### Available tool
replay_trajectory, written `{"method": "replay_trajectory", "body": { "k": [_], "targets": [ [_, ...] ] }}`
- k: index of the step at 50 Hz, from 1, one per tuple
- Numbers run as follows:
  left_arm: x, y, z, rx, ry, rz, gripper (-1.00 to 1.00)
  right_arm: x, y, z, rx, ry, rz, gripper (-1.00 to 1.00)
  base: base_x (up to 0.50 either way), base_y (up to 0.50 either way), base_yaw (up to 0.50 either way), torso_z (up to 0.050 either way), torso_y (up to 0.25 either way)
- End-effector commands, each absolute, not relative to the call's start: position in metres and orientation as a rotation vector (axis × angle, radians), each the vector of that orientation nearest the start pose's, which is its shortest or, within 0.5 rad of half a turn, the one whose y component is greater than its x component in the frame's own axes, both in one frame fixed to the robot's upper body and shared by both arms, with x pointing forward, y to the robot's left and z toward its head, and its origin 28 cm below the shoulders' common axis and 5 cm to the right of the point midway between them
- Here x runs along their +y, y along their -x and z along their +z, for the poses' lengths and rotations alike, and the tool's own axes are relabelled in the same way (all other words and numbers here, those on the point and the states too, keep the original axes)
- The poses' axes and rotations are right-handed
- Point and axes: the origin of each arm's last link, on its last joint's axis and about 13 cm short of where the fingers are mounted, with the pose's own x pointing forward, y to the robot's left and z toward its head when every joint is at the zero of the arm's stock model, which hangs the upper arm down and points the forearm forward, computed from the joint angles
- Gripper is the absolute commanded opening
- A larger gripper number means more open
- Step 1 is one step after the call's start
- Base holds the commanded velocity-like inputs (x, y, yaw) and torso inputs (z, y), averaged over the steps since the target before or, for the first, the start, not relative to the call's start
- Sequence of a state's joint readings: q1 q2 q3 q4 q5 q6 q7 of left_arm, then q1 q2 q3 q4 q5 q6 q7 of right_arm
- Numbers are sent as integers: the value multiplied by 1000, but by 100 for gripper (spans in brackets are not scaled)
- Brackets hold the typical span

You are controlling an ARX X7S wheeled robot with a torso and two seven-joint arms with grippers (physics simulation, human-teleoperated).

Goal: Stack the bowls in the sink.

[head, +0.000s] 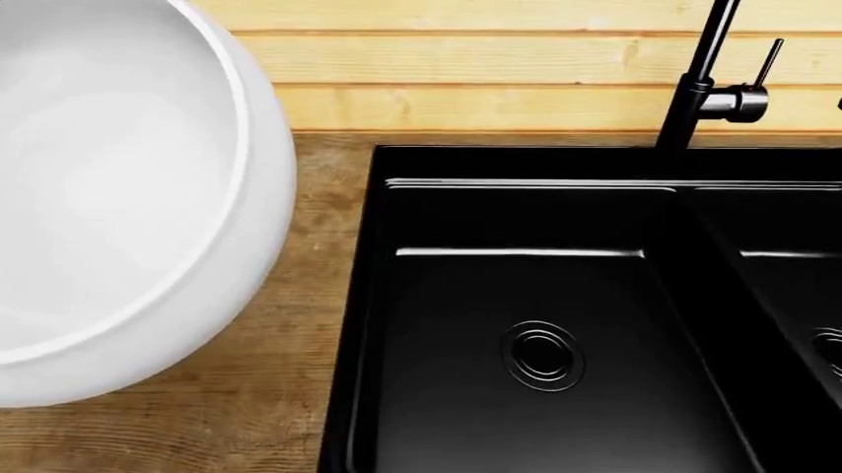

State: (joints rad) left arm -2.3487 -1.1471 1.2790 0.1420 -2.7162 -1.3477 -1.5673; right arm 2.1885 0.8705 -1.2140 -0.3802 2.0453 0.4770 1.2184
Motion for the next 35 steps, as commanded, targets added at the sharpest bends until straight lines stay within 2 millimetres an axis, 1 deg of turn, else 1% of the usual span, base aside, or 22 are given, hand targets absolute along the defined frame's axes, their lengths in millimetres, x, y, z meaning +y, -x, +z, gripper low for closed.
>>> {"method": "replay_trajectory", "body": {
  "k": [1,10,27,35],
  "targets": [
    [301,-126,420,328,-367,197,-100,-96,-179,436,-302,40,10,-100,0,0,0,0,0],
    [301,-126,420,328,-366,198,-100,-96,-178,436,-296,22,32,-100,0,-48,0,0,0],
    [301,-125,419,331,-368,194,-100,-95,-177,435,-291,26,37,-100,3,-492,0,0,1],
    [301,-125,419,332,-367,194,-100,-96,-177,436,-300,24,32,-100,0,-68,0,0,1]
  ]
}}
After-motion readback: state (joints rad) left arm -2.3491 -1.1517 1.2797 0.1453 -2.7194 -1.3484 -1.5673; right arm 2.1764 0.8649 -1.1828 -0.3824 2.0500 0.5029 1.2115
